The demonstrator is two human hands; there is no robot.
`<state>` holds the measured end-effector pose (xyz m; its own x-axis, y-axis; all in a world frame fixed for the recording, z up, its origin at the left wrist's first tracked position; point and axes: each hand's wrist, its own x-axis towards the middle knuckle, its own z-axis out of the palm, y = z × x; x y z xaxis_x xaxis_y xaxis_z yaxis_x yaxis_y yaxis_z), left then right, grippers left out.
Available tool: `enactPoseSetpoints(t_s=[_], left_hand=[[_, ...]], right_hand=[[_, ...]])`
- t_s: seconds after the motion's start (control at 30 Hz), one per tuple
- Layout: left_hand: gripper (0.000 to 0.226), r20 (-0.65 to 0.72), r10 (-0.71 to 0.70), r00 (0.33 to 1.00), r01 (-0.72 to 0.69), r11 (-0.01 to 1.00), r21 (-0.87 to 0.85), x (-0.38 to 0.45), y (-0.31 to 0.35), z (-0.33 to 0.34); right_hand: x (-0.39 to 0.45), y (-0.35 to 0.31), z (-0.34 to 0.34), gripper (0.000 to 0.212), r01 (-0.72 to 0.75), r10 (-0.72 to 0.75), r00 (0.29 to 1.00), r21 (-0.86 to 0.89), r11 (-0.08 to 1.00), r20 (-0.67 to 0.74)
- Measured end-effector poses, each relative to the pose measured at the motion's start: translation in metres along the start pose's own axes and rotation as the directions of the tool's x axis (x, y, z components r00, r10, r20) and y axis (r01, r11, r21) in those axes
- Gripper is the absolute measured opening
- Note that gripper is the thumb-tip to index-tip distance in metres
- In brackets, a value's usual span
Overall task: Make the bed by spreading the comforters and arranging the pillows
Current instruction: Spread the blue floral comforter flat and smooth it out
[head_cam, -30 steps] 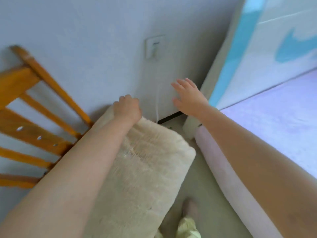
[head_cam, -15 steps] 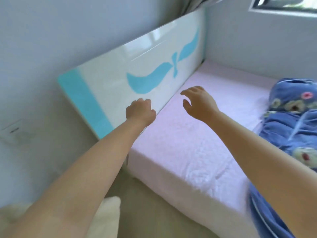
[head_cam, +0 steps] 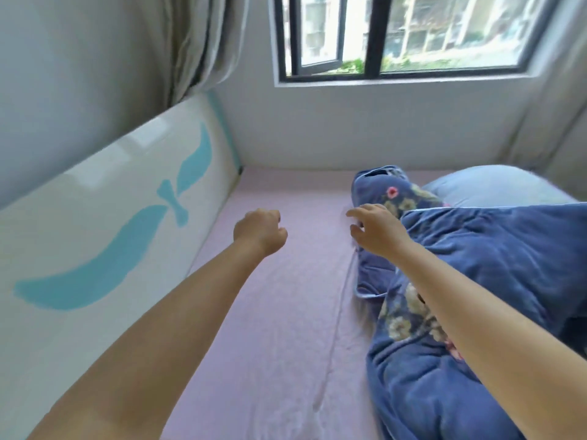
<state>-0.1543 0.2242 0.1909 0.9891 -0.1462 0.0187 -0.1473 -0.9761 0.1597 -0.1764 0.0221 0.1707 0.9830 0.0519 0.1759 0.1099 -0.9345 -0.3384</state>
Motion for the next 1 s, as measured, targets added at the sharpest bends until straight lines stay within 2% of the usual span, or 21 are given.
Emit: enactPoseSetpoints(t_s=[0.07,0.27,0.4,0.57,0.7,0.8,0.87,1.0], left_hand=[[0.04,0.023,0.051,0.998,-0.051,0.999,0.007,0.025,0.021,0.001],[0.039,0.06,0.171,0.984,-0.17,0.985,-0.009,0.09,0.11,0.018],[0.038,0.106,0.188,0.976,-0.187,0.982,-0.016,0.122,0.173,0.044],[0.038,0.173,0.144,0.974,-0.136,0.989,-0.062,0.152,0.255,0.094],[0.037,0.276,0.095,0.956,-0.058,0.988,-0.14,0.171,0.316,0.159],[0.036,0.355,0.086,0.931,-0.03,0.986,-0.161,0.175,0.344,0.206],[0.037,0.401,0.087,0.912,-0.021,0.986,-0.166,0.174,0.357,0.237],[0.047,0.508,0.054,0.86,0.041,0.984,-0.175,0.175,0.372,0.31]], right_hand=[[0.008,0.027,-0.01,0.044,-0.073,0.073,0.997,-0.005,0.997,-0.019],[0.015,0.133,-0.035,0.033,-0.284,0.282,0.956,-0.015,0.959,-0.082],[0.012,0.21,-0.041,0.037,-0.372,0.373,0.928,-0.057,0.926,-0.004],[0.015,0.311,-0.042,0.042,-0.455,0.466,0.878,-0.112,0.883,0.109],[0.007,0.397,-0.03,0.045,-0.551,0.592,0.789,-0.236,0.8,0.165],[0.0,0.446,-0.008,0.057,-0.617,0.683,0.707,-0.313,0.722,0.184],[-0.003,0.47,0.01,0.07,-0.664,0.722,0.662,-0.287,0.69,0.202],[-0.003,0.505,0.064,0.093,-0.725,0.748,0.578,-0.217,0.654,0.326]])
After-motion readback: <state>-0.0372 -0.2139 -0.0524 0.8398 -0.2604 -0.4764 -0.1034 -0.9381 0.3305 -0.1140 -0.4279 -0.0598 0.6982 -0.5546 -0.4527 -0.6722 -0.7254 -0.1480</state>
